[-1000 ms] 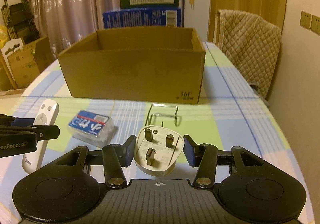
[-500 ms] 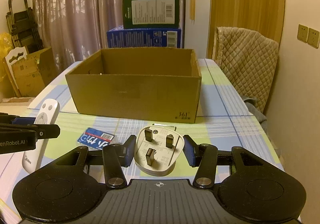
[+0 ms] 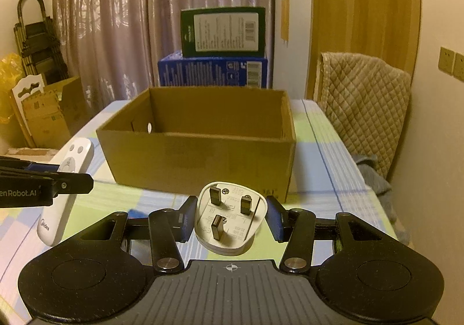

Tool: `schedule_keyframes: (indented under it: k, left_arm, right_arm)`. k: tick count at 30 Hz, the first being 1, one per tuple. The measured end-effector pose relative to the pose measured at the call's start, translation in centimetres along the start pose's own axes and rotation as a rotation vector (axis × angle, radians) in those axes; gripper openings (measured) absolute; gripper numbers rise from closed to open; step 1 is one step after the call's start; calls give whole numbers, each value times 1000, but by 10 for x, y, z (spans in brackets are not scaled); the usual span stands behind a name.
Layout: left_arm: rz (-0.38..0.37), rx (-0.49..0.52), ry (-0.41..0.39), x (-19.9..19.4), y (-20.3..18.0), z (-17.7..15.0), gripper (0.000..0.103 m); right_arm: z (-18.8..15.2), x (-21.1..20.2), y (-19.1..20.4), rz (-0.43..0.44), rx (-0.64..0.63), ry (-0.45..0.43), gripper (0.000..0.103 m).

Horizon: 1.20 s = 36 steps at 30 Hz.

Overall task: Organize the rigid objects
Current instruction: 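Lift the remote and plug and carry them toward the box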

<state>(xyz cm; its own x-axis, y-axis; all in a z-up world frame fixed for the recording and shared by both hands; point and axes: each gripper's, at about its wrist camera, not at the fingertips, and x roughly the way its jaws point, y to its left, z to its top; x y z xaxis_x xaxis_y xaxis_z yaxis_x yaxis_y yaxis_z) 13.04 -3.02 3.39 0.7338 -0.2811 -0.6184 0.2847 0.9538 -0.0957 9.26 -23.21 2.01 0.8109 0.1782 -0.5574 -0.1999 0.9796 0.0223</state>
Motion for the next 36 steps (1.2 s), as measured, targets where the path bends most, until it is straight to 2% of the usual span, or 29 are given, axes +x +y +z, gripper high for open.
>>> schedule_keyframes:
  k: [10,20,28,36]
  left_arm:
    - [-25,-22,-2,12,8,34,35]
    - [-40,-25,10,14,23,66,35]
    - [-35,-14,-8,22,44,108,35]
    - [-52,0,11,55,48,148,35]
  right_arm:
    - [36,10,-3,22,-22,-38,47]
    - [64,25,-14,65,-2,-13,47]
    - [116,48,-51,55,7,5,47]
    - [159,83,-50,96,-37,26,47]
